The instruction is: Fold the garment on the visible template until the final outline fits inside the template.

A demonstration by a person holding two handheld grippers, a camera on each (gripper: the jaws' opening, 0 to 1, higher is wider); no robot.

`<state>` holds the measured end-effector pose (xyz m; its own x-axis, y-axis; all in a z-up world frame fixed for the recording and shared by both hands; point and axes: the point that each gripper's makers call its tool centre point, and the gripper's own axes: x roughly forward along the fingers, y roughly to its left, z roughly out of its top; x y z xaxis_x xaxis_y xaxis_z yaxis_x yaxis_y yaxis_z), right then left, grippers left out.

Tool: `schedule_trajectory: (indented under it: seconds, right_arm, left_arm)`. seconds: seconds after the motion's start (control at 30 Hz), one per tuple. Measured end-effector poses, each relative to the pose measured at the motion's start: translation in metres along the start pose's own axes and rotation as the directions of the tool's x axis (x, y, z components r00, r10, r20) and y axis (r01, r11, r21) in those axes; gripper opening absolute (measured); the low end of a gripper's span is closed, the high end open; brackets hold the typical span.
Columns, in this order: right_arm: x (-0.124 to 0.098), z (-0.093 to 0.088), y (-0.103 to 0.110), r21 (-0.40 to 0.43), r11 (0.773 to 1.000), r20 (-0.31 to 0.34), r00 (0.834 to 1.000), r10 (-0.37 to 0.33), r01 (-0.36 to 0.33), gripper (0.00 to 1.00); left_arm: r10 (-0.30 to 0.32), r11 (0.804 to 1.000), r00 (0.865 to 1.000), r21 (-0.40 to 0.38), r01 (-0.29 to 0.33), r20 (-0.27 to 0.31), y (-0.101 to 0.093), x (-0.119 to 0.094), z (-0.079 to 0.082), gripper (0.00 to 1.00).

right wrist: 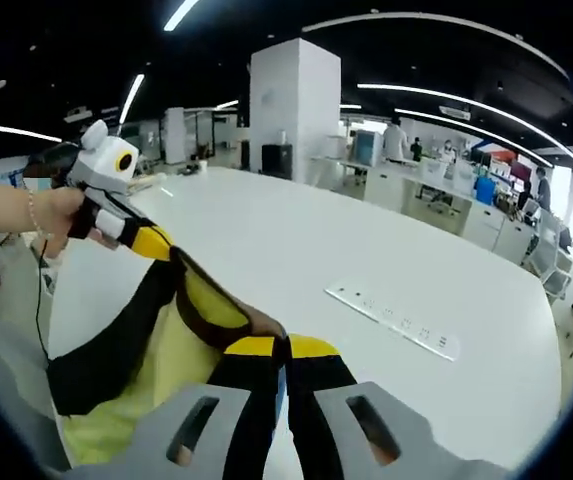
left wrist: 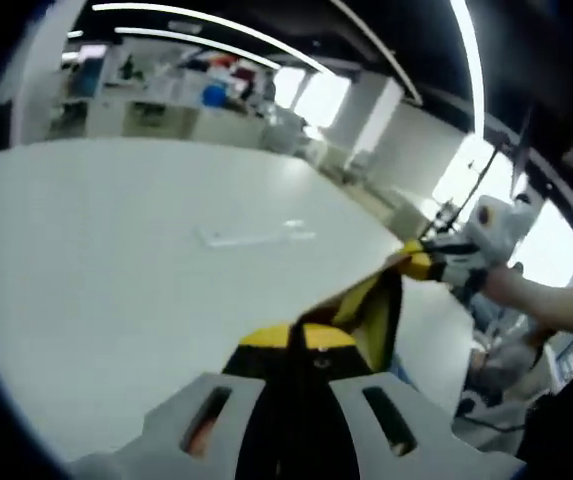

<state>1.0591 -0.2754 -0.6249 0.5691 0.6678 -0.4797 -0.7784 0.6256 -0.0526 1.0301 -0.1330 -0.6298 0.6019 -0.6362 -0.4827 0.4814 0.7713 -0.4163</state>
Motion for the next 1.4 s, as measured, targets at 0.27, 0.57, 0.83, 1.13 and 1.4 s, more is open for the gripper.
schedule_trajectory:
  seconds: [0.27,0.57,0.83,1.13,1.4]
  right_arm:
    - [0.037,-0.031,-0.017,0.049,0.999,-0.064,0.998,0.016,-0.013,0.02]
    - [0.067,-0.051,-0.032,0.095,0.995,-0.114,0.993,0.031,-0.020,0.02]
    - [0.095,-0.064,-0.046,0.132,0.991,-0.165,0.985,0.051,-0.030,0.02]
    - [0.119,-0.068,-0.061,0.131,0.991,-0.197,0.979,0.050,-0.024,0.02]
    - [0.137,-0.076,-0.071,0.197,0.980,-0.209,0.977,0.046,-0.004,0.02]
  left_arm:
    - [0.018,0.999,0.998,-0.028,-0.020,-0.057,0.036,0.037,-0.013,0.00]
    - [0.038,0.994,0.996,-0.099,-0.046,-0.085,0.064,0.064,-0.019,0.00]
    - [0.062,0.987,0.994,-0.144,-0.075,-0.093,0.090,0.084,-0.020,0.00]
    - [0.097,0.979,0.990,-0.170,-0.113,-0.097,0.108,0.099,-0.019,0.00]
    - [0.155,0.947,0.981,-0.266,-0.181,-0.116,0.129,0.116,-0.020,0.00]
